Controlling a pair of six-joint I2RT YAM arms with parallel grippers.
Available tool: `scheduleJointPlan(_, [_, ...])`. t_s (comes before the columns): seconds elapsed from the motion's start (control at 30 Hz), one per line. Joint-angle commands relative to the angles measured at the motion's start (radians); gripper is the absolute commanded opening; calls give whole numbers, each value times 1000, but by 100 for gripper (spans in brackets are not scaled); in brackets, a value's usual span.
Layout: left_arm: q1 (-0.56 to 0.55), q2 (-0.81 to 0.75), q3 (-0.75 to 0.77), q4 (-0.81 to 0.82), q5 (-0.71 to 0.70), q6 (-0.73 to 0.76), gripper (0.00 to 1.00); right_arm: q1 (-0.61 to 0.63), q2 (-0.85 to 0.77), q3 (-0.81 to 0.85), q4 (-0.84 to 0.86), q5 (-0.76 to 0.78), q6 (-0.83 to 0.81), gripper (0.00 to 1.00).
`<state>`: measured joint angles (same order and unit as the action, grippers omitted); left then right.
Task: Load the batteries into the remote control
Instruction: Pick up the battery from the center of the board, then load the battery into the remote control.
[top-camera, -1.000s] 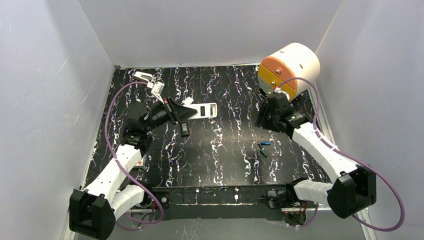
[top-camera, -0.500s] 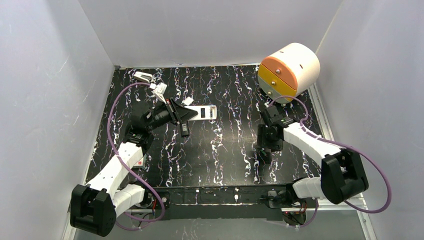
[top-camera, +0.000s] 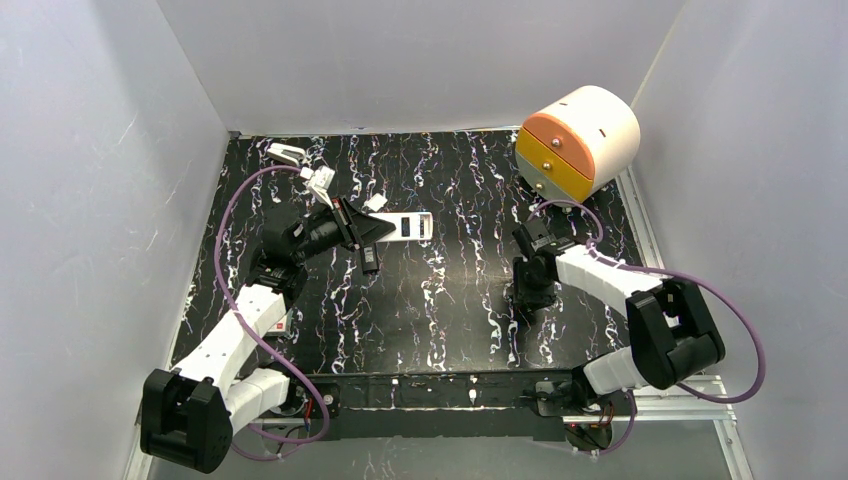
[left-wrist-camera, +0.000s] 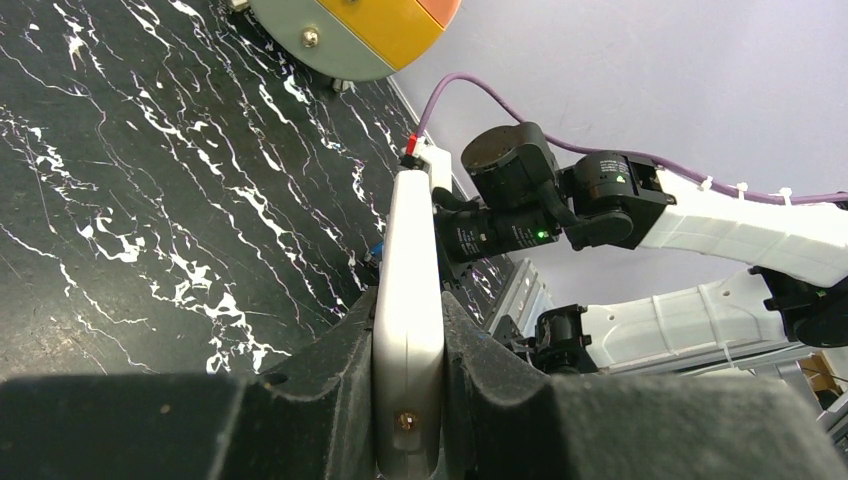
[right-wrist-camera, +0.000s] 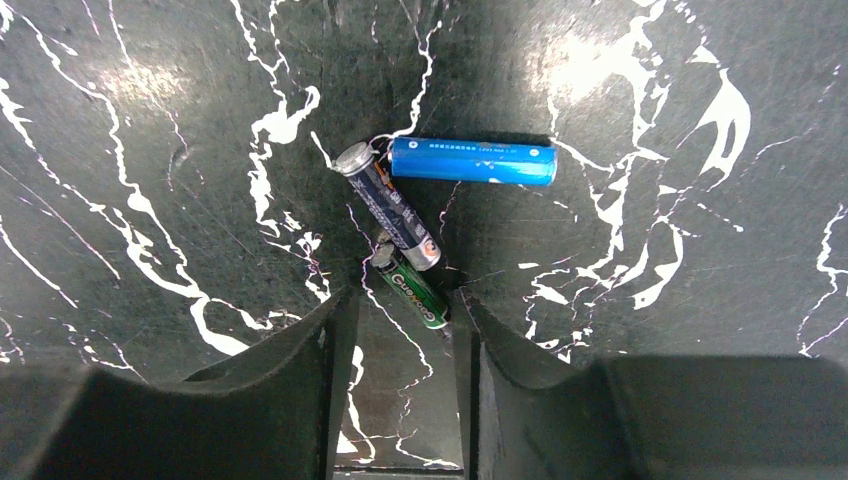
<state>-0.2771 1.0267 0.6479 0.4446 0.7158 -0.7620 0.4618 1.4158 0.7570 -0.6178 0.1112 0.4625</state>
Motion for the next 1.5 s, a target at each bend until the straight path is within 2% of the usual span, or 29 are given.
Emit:
scheduleJointPlan(0.0, [4, -17, 11, 12, 1, 18, 0, 26, 24, -3, -5, 38, -4, 45])
scheduleJointPlan(0.27, [4, -22, 6, 8, -1, 24, 0, 76, 32, -8, -14, 55, 34, 36])
scheduleJointPlan(0.5, [4, -20, 9, 6, -3, 25, 0, 112, 69, -9, 6, 84, 30, 22])
scheduleJointPlan(0.7, [4, 31, -9, -27, -31, -25, 0, 126, 73, 2, 52, -27, 14, 9])
scheduleJointPlan(0.87, [3, 130, -24, -27, -2, -112, 0, 126, 46, 73, 57, -102, 24, 8])
scheduleJointPlan(1.17, [-40, 353, 22, -4, 73, -169, 0, 126, 19, 197, 269, -464, 164, 9])
scheduleJointPlan(1.47, [-71, 423, 9, 81, 58, -208, 0, 129, 37, 235, 372, -558, 265, 10])
